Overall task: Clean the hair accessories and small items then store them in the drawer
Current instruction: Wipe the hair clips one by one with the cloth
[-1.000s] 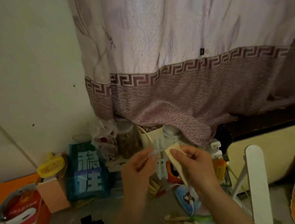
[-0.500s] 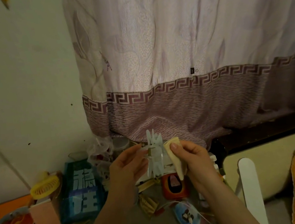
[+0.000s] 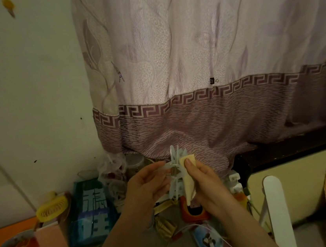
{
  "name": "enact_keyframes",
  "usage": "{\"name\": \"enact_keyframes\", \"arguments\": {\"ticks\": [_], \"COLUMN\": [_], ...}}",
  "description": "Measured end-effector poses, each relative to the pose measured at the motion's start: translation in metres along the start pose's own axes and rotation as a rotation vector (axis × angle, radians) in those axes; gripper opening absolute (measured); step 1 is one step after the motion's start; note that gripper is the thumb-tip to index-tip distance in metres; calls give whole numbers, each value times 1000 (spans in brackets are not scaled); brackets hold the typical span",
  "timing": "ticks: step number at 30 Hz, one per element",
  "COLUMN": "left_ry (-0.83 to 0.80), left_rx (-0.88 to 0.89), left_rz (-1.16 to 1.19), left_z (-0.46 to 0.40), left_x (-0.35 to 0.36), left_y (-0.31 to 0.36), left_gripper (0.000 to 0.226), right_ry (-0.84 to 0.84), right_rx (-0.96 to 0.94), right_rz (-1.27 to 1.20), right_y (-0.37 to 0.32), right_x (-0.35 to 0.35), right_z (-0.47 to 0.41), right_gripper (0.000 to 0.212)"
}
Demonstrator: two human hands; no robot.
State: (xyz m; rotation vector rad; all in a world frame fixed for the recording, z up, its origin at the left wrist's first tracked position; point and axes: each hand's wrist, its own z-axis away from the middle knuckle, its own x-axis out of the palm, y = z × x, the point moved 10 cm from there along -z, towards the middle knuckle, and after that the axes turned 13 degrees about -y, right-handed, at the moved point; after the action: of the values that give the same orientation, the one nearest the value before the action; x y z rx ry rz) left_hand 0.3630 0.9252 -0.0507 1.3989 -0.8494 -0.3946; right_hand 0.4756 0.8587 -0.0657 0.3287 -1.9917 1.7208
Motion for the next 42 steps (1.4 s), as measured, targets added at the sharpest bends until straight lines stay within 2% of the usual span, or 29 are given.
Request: {"name": "enact_keyframes", "arguments": {"ticks": [7,13,17,20,21,25,30,35,42], "left_ry": [-12,-72,-115,-107,-91,-82,-90,-77,-42], "left_rx": [45,56,49,69,80,88,69,58,81], "left_rz": [-180,-389,-381,-418,-435,-444,-429,-351,-296], "left_z": [0,-2,-5,-6,-6,-5,-4,-3,-5], "left_x": [-5,11,12,11,10,9,5,4,-3], "left_y": [9,12,7,8,10,10,8,5,7], "left_gripper": [17,49,69,43,40,41,40,38,34], "right_ry": [51,79,130,143,149,204,221,143,43], "right_rx": [-51,-114,-119,-126,-131,-165,-176,-133,42], "right_rz": [64,105,124,117,118,133,170,206,216], "right_y": [-2,-4,-3,-4,-4,-8,-22,-20,14], "right_x": [-9,-11,-15,-16,-17,-23,-25,-20,-17], "right_z": [0,1,4,7,8,9,6,3,12], "right_gripper": [24,39,47,49,47,34,41,35,37]}}
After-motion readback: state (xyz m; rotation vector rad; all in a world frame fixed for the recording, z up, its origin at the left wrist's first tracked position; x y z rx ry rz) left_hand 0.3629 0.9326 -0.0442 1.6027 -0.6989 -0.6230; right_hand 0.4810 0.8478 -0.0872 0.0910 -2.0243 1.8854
